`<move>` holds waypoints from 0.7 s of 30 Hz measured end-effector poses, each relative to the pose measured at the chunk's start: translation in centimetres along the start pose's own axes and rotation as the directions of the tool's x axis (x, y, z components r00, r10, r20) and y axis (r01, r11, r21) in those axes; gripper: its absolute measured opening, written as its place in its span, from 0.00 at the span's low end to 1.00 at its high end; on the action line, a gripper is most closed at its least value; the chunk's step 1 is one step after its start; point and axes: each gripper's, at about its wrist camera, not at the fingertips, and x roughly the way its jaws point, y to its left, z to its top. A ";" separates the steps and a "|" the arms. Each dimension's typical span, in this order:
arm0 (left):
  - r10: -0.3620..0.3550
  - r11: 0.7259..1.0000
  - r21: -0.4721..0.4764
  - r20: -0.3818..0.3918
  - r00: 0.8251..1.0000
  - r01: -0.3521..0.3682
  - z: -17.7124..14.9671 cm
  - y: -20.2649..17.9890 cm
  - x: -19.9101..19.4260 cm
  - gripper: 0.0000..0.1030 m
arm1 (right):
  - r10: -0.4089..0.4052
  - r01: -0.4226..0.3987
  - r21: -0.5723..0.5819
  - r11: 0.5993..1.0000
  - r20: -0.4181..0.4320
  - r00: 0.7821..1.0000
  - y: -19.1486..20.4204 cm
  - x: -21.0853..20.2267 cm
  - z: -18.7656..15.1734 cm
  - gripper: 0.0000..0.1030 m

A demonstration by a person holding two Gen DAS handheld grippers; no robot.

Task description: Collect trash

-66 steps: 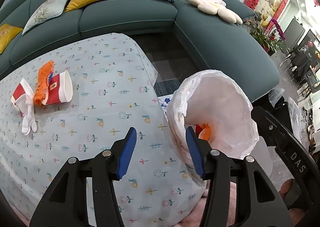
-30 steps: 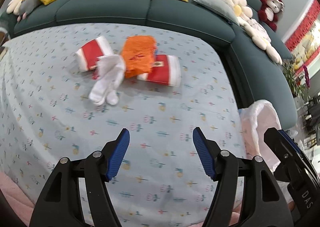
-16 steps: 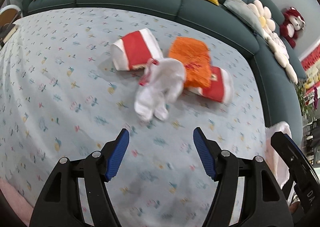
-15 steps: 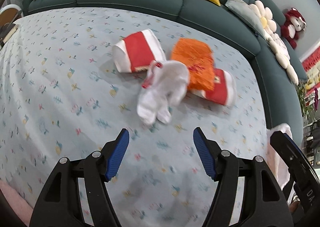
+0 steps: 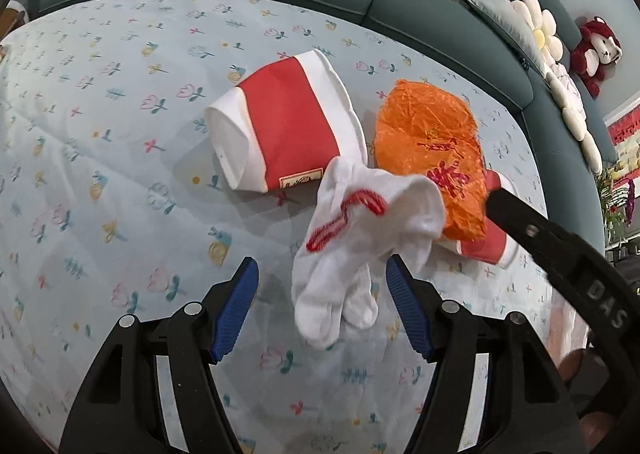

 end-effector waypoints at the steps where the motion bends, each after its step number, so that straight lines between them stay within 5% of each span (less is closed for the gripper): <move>1: -0.001 1.000 0.000 -0.004 1.000 0.001 0.1 0.1 0.2 0.57 | -0.001 0.001 -0.013 1.000 -0.013 1.000 0.4 0.8 0.1 0.50; 4: -0.003 1.000 0.002 -0.018 1.000 0.003 0.1 0.1 1.0 0.53 | -0.002 0.000 -0.036 0.999 -0.045 0.999 1.0 2.4 -0.1 0.47; 7: 0.005 1.000 0.028 -0.011 1.000 -0.005 -0.1 -0.4 1.0 0.47 | 0.012 -0.015 -0.056 0.998 -0.051 0.999 1.3 3.0 -0.6 0.32; 12: -0.048 0.998 0.039 -0.045 0.998 0.049 -0.9 -0.8 1.1 0.18 | 0.039 -0.043 -0.052 0.998 -0.059 0.997 1.2 2.7 -1.5 0.21; 21: -0.083 0.994 0.059 -0.070 0.994 0.087 -4.9 -2.5 -0.2 0.09 | 0.062 -0.062 -0.011 0.998 -0.063 0.996 -0.9 -0.6 -5.4 0.19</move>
